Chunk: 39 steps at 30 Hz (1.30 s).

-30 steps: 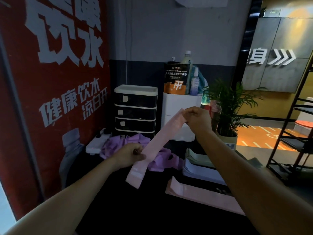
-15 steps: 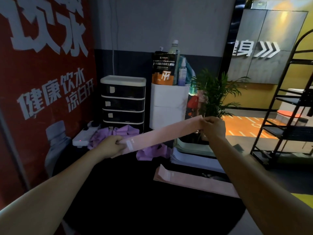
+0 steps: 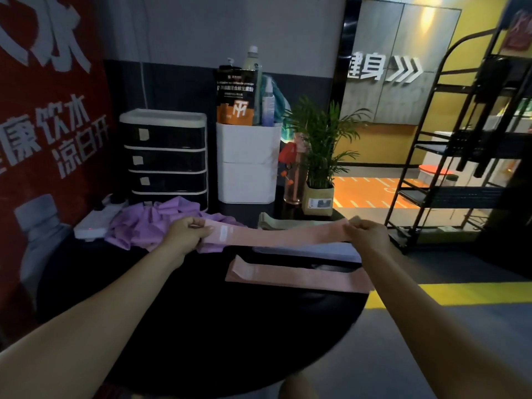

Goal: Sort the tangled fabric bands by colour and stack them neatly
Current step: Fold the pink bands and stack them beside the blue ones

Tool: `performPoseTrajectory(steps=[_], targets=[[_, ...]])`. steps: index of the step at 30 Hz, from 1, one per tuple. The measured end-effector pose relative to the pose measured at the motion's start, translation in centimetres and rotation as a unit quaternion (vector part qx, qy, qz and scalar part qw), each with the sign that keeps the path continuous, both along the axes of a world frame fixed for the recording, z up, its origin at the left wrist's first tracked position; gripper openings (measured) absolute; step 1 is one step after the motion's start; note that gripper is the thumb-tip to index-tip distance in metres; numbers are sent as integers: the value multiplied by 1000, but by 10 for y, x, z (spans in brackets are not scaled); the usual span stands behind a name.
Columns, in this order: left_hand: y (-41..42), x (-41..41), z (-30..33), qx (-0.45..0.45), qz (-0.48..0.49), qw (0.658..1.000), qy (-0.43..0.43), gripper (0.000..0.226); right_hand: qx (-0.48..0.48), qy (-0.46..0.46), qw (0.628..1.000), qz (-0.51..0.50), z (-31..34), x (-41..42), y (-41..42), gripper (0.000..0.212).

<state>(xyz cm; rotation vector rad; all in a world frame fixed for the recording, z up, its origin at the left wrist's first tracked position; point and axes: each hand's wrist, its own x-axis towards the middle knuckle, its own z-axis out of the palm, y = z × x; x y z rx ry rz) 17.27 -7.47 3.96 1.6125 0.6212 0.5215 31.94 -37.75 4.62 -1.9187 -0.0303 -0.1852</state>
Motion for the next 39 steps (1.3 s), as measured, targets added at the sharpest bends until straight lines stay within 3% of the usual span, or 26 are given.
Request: performPoseTrajectory(steps=[3,8,14,24,27,31,39], targets=[[-21,8,-3,13,-8,1000,-3,19,-4,21,1000,-15,-10,-5,-19,25],[-34,18,-16,157,5,986,53,8,-37,19,999,-19,-24,-15,-40,14],[-47,24,-31,248,0,964,94,10,-46,19,998,-45,-46,-15,-43,12],[-56,23,-56,239,11,966,104,17,-98,22,991,-86,-66,-21,-49,13],[-57,20,-60,226,19,970,86,12,-101,19,991,-91,-69,-23,-47,13],[-59,15,-68,213,32,976,44,21,-102,19,990,-94,-74,-26,-46,14],[-61,13,-78,194,34,980,36,20,-99,11,990,-96,-78,-29,-44,12]])
